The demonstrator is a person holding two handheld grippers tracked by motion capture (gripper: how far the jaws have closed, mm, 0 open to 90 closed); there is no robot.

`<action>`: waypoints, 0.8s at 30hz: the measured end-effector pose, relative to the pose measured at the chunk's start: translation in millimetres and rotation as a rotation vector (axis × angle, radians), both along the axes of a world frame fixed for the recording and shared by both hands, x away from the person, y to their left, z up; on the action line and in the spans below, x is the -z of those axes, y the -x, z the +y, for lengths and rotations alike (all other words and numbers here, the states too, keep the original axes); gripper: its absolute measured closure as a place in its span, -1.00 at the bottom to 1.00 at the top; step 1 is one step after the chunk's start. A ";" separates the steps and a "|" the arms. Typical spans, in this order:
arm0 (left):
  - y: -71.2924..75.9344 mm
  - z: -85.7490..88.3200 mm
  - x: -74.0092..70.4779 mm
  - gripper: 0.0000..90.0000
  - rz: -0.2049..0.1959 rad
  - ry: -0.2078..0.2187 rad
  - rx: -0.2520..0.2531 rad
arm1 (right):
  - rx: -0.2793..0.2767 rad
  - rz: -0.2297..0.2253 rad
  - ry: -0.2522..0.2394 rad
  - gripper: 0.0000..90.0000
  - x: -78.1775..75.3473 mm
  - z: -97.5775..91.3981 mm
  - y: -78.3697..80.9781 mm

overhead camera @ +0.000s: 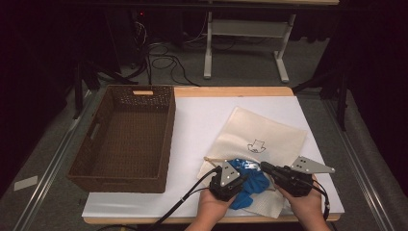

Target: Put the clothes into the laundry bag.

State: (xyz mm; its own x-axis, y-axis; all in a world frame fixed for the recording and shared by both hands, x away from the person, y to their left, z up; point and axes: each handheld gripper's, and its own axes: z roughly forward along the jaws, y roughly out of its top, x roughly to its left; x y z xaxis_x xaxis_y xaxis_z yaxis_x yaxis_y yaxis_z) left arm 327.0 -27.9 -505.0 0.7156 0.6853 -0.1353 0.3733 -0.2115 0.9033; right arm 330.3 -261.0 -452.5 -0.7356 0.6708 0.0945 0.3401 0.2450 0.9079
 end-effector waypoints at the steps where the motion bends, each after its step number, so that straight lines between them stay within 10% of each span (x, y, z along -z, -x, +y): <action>1: -1.7 -0.8 0.0 0.70 0.003 -0.003 -0.006 | 0.000 0.003 -0.004 0.99 -0.3 -0.3 0.3; 19: -18.3 -7.8 2.3 0.58 0.017 0.001 -0.093 | -0.004 -0.007 -0.009 0.99 -2.2 -0.6 2.5; 24: -8.8 -2.5 0.5 0.17 -0.023 0.018 -0.101 | -0.002 -0.005 -0.014 0.99 -2.1 -2.4 2.4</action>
